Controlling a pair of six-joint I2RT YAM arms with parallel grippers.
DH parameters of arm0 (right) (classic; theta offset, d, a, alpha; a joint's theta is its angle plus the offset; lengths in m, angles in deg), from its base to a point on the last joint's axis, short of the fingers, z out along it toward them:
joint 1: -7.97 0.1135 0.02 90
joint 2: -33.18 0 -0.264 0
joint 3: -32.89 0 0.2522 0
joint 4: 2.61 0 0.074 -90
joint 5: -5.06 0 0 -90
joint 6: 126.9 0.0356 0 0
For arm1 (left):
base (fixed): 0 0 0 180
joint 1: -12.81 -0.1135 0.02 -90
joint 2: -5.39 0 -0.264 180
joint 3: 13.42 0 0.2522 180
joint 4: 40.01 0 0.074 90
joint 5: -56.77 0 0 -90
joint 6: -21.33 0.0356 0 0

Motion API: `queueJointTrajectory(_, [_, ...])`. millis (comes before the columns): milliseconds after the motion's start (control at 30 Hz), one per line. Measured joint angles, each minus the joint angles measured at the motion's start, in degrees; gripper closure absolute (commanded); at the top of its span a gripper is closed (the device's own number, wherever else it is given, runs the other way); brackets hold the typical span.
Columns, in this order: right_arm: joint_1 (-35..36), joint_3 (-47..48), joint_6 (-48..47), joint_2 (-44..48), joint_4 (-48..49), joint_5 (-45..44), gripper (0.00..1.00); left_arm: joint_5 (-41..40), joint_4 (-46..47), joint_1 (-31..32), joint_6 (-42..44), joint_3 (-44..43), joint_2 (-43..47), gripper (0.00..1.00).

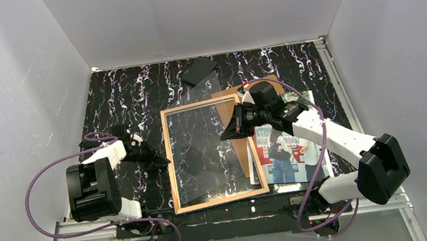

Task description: Put the photo into the frame

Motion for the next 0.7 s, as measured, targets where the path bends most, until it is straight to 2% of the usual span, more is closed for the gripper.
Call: queueJointTrajectory(700, [-1.0,0.1,6.3,0.0,2.8,4.8,0.99,-0.2,-1.9,1.2,1.0,-1.4,-1.6,0.88])
